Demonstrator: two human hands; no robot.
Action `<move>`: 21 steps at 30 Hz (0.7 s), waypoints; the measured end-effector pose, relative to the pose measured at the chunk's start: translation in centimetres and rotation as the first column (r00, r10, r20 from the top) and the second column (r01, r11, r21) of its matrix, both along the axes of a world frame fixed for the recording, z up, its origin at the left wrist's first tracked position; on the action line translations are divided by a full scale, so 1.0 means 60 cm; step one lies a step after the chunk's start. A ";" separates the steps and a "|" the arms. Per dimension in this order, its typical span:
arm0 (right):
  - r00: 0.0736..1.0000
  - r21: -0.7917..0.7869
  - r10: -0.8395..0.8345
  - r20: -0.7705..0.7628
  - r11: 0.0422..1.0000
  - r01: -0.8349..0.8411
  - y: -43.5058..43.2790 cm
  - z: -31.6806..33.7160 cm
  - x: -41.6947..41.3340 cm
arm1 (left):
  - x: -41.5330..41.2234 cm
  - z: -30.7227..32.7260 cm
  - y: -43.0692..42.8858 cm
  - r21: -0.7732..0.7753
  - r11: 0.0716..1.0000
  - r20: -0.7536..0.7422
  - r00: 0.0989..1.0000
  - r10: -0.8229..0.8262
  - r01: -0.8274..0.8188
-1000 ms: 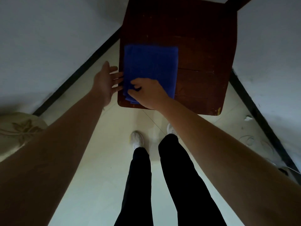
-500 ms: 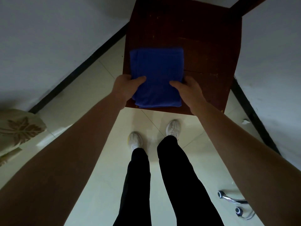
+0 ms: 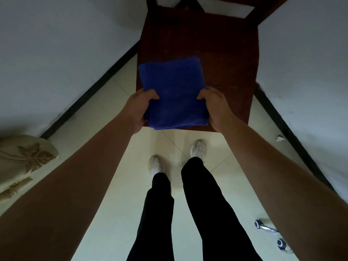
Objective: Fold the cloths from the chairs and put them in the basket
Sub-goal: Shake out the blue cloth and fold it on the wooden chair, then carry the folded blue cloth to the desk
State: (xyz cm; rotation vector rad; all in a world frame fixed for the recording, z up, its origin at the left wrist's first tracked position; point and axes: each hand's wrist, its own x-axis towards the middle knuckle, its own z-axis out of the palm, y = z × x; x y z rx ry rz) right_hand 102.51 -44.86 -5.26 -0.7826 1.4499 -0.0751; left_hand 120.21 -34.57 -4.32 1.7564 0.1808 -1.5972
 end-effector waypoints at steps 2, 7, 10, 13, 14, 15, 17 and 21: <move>0.999 -0.025 -0.016 0.047 1.000 0.017 -0.010 0.049 -0.003 | 0.003 0.048 -0.013 -0.074 0.997 -0.007 1.000 0.008 -0.008; 0.991 -0.147 -0.048 0.128 0.987 0.067 -0.050 0.224 -0.016 | 0.005 0.223 -0.081 -0.241 0.970 0.028 0.999 -0.038 0.044; 0.983 -0.260 -0.063 0.173 0.960 0.107 -0.074 0.337 -0.035 | -0.009 0.331 -0.119 -0.321 0.942 0.098 0.993 -0.070 0.099; 0.973 -0.332 -0.097 0.211 0.929 0.165 -0.081 0.443 -0.070 | -0.034 0.427 -0.142 -0.369 0.914 0.189 0.976 -0.106 0.171; 0.966 -0.357 -0.117 0.230 0.913 0.196 -0.077 0.483 -0.086 | -0.045 0.464 -0.149 -0.389 0.900 0.218 0.969 -0.119 0.198; 0.961 -0.379 -0.130 0.243 0.899 0.218 -0.069 0.514 -0.101 | -0.057 0.495 -0.155 -0.405 0.885 0.253 0.959 -0.132 0.229; 0.951 -0.442 -0.182 0.250 0.852 0.279 -0.040 0.585 -0.146 | -0.096 0.568 -0.159 -0.448 0.831 0.324 0.927 -0.191 0.328; 0.897 -0.541 -0.360 0.257 0.716 0.442 0.034 0.717 -0.254 | -0.207 0.705 -0.160 -0.542 0.677 0.404 0.861 -0.310 0.498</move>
